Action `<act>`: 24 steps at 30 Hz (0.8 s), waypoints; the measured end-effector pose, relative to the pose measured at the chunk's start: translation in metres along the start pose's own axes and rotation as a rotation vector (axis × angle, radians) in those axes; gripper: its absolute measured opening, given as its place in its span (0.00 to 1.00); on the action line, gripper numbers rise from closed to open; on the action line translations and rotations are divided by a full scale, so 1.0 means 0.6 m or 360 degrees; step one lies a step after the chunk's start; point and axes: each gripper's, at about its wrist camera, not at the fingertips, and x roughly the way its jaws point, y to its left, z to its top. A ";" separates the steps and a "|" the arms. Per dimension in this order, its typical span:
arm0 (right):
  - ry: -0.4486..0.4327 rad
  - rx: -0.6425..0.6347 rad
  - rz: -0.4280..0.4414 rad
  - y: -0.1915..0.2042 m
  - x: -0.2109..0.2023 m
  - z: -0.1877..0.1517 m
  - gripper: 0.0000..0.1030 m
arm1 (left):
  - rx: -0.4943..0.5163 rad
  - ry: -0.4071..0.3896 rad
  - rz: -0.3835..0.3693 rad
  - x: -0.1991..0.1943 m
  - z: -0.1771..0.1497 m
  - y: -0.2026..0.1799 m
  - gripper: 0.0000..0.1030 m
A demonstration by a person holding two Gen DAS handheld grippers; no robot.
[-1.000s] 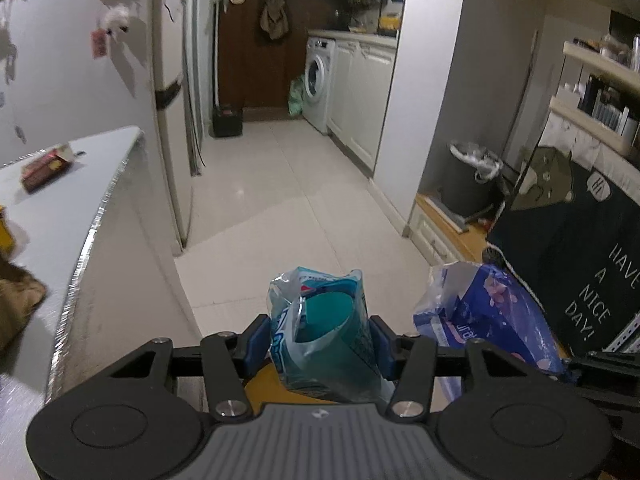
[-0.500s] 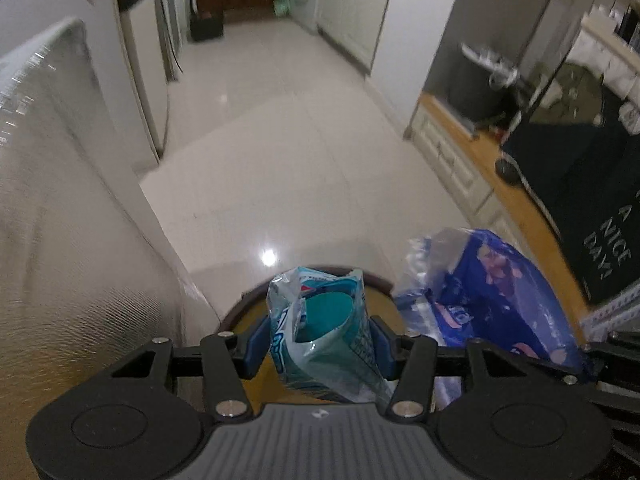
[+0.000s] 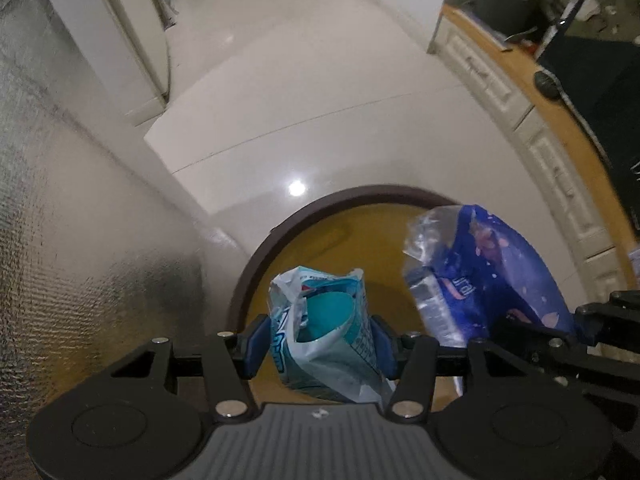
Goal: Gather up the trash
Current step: 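Open the right tool over the bin while the left tool releases the teal bag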
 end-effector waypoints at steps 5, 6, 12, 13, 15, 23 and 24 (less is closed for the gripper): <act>0.0104 0.0005 -0.0021 -0.008 0.037 0.001 0.13 | 0.0043 0.0058 0.0026 0.019 0.003 -0.009 0.54; 0.0120 0.0007 -0.0024 -0.009 0.041 0.001 0.13 | 0.0060 0.0063 0.0017 0.021 0.003 -0.011 0.54; 0.0176 -0.0031 -0.0027 -0.013 0.048 0.012 0.13 | 0.0133 0.0098 0.0049 0.034 0.005 -0.018 0.54; 0.0180 -0.0030 -0.0028 -0.013 0.047 0.015 0.13 | 0.0143 0.0103 0.0048 0.037 0.006 -0.021 0.54; 0.0186 -0.0014 -0.0018 -0.017 0.046 0.019 0.15 | 0.0168 0.0121 0.0054 0.042 0.003 -0.023 0.54; 0.0206 -0.0037 -0.0027 -0.023 0.043 0.025 0.22 | 0.0270 0.0179 0.0101 0.062 -0.006 -0.036 0.54; 0.0214 -0.0047 -0.0029 -0.022 0.043 0.025 0.22 | 0.0277 0.0182 0.0099 0.063 -0.007 -0.034 0.54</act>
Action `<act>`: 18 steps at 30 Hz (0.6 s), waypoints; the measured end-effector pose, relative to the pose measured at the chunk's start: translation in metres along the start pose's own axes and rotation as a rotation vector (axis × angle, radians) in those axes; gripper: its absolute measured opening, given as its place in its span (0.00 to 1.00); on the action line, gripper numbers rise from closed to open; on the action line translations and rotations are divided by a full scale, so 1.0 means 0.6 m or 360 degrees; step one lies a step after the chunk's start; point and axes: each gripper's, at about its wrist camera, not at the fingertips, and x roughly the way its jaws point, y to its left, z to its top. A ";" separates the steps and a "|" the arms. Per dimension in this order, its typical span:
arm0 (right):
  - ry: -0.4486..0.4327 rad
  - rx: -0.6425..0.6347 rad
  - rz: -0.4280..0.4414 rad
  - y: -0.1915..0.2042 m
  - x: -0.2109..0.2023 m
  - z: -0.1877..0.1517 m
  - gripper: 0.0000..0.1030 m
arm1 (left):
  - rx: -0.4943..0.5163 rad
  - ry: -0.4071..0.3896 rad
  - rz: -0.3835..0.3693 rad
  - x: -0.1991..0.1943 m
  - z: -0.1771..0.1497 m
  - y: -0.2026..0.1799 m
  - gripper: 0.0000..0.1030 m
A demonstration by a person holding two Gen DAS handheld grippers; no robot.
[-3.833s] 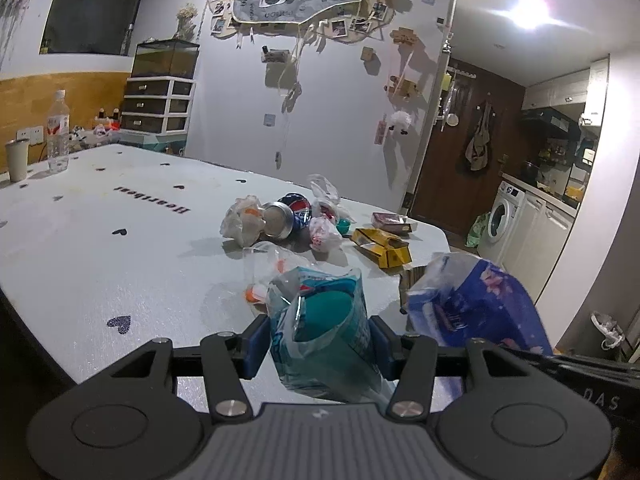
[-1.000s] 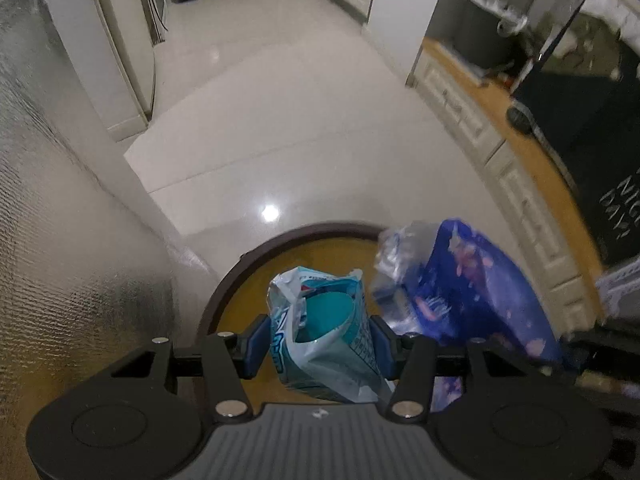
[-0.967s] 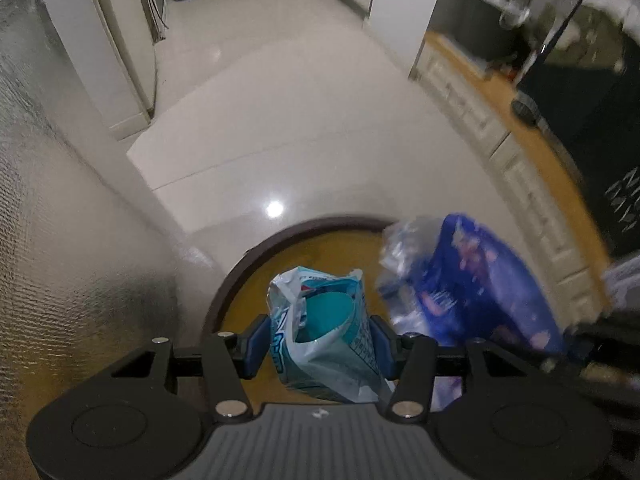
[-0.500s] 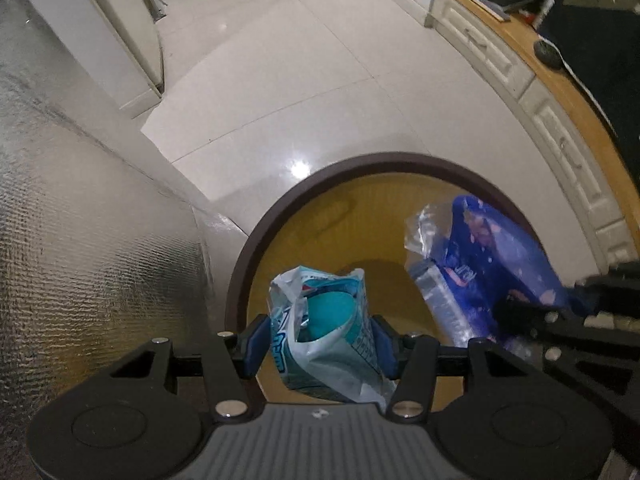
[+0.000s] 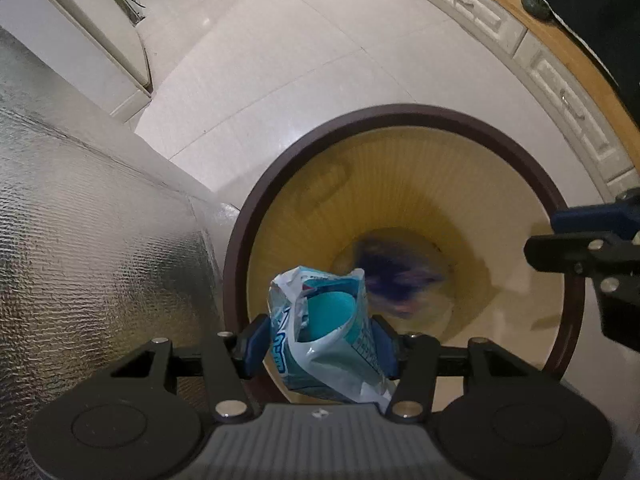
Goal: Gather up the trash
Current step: 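Open the right tool over the bin while the left tool releases the teal bag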
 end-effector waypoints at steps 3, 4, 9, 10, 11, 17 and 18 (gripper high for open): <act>0.0019 -0.0049 -0.0019 0.007 0.001 0.000 0.24 | 0.0031 0.0003 -0.0012 0.001 -0.001 -0.007 0.54; 0.0024 -0.0065 -0.0016 0.008 -0.001 -0.002 0.25 | 0.0040 0.0006 -0.0015 0.003 0.000 -0.010 0.54; 0.0032 -0.0093 -0.0007 0.011 -0.007 -0.012 0.28 | 0.0078 0.0023 -0.0026 0.008 -0.003 -0.016 0.59; 0.0033 -0.0096 -0.0008 0.010 -0.008 -0.014 0.29 | 0.0083 0.0024 -0.0037 0.009 0.000 -0.013 0.64; 0.0034 -0.0097 -0.0010 0.010 -0.009 -0.017 0.30 | 0.0088 0.0024 -0.0043 0.010 -0.001 -0.014 0.70; 0.0030 -0.0126 -0.0041 0.007 -0.018 -0.026 0.41 | 0.0128 0.0019 -0.0014 0.008 -0.008 -0.024 0.83; 0.0030 -0.0123 -0.0039 0.007 -0.019 -0.028 0.42 | 0.0130 0.0015 -0.0011 0.006 -0.009 -0.023 0.84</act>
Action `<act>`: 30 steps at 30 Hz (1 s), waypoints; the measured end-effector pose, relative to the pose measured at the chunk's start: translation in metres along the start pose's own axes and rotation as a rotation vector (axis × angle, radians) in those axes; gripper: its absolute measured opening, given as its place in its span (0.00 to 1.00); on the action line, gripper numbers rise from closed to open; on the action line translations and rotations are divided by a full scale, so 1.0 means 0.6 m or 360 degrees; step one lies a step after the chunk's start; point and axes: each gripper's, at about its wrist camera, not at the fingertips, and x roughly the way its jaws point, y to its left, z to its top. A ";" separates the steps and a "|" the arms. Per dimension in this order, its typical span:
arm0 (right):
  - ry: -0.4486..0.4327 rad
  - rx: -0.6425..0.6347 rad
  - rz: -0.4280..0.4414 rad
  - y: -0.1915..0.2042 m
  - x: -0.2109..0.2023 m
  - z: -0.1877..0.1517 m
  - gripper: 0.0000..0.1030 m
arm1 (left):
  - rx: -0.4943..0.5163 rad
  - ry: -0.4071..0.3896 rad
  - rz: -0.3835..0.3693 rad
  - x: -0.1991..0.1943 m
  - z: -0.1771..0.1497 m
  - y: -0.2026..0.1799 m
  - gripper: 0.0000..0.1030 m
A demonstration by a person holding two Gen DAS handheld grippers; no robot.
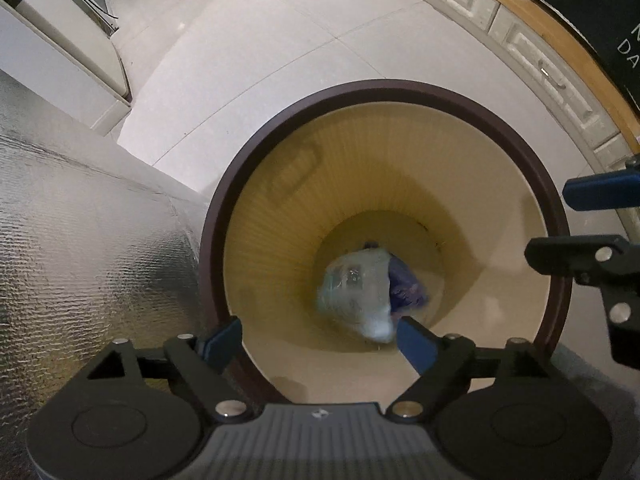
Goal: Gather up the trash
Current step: 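Open the right tool over the bin while the left tool releases the teal bag, then move both open tools back from the bin toward the table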
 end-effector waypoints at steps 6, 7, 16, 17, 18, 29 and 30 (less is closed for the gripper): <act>-0.0004 0.0007 0.0027 -0.003 -0.012 -0.012 0.51 | -0.0027 -0.0019 0.0024 -0.014 -0.012 0.003 0.90; -0.0006 0.0006 0.0029 -0.003 -0.014 -0.013 0.54 | -0.0038 -0.0021 0.0027 -0.017 -0.015 0.005 0.91; -0.0054 -0.0017 -0.0016 0.004 -0.034 -0.025 0.82 | -0.0083 -0.0071 0.0086 -0.048 -0.042 0.019 1.00; -0.0062 -0.0013 -0.0027 0.006 -0.036 -0.027 0.83 | -0.0091 -0.0067 0.0093 -0.049 -0.043 0.020 1.00; -0.0066 -0.0010 -0.0035 0.006 -0.039 -0.029 0.85 | -0.0102 -0.0067 0.0101 -0.052 -0.046 0.022 1.00; -0.0141 -0.0008 -0.0070 0.004 -0.075 -0.053 1.00 | -0.0208 -0.0112 0.0093 -0.090 -0.089 0.033 1.00; -0.0147 -0.0006 -0.0070 0.005 -0.079 -0.055 1.00 | -0.0216 -0.0111 0.0090 -0.092 -0.094 0.032 1.00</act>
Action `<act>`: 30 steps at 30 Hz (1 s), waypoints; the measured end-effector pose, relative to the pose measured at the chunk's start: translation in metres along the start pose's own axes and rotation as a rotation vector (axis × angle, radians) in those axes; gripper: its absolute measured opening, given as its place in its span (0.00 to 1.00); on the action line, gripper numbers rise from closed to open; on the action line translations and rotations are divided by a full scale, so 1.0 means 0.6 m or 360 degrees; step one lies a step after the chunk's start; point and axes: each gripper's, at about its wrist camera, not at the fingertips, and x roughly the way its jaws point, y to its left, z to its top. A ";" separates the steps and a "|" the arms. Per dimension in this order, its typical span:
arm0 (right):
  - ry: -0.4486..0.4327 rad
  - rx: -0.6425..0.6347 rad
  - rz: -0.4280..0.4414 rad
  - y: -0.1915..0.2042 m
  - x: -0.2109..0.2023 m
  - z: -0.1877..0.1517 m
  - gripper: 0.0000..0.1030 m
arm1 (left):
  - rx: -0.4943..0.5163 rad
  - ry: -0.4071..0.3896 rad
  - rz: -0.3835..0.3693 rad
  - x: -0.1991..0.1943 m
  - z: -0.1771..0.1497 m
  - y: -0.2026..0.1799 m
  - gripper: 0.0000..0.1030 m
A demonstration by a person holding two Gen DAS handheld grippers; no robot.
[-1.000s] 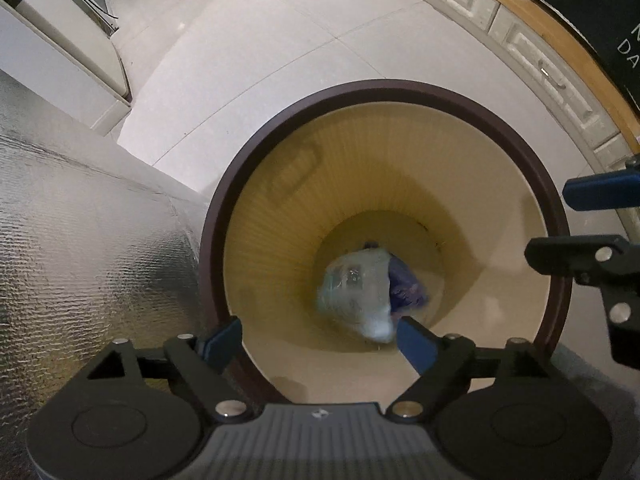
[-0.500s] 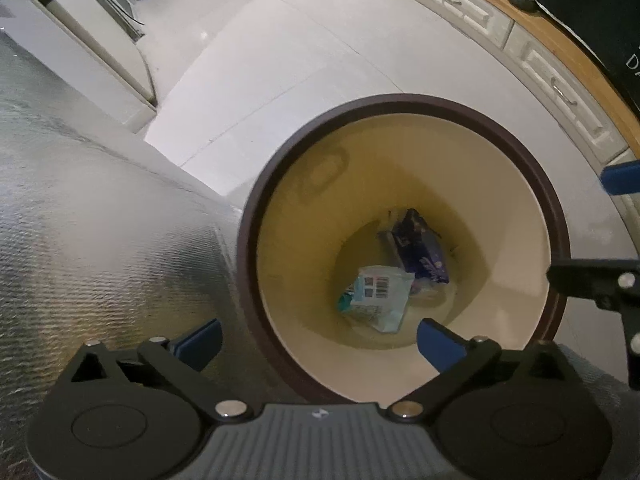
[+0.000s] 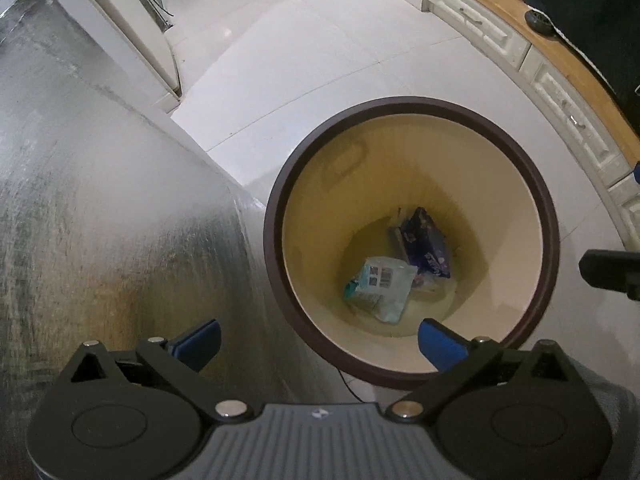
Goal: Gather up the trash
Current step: 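Move both open tools back from the bin toward the table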
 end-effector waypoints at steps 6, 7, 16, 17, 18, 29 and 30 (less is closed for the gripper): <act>-0.0024 -0.0016 -0.0044 0.008 -0.018 -0.019 1.00 | -0.0055 0.0012 0.0042 -0.013 -0.025 0.004 1.00; -0.0026 -0.0012 -0.0044 0.008 -0.020 -0.022 1.00 | -0.0070 0.0004 0.0037 -0.018 -0.028 0.004 1.00; -0.0079 0.0014 -0.0069 -0.003 -0.057 -0.060 1.00 | -0.0119 -0.0069 0.0006 -0.066 -0.063 -0.009 1.00; -0.0088 0.0016 -0.0072 -0.004 -0.062 -0.064 1.00 | -0.0119 -0.0082 0.0005 -0.073 -0.067 -0.011 1.00; -0.0097 0.0018 -0.0078 -0.005 -0.067 -0.067 1.00 | -0.0118 -0.0098 0.0005 -0.081 -0.071 -0.013 1.00; -0.0231 0.0012 -0.0122 0.007 -0.125 -0.119 1.00 | -0.0132 -0.0265 -0.0039 -0.156 -0.132 -0.019 1.00; -0.0247 0.0010 -0.0124 0.008 -0.131 -0.124 1.00 | -0.0130 -0.0285 -0.0053 -0.165 -0.137 -0.021 1.00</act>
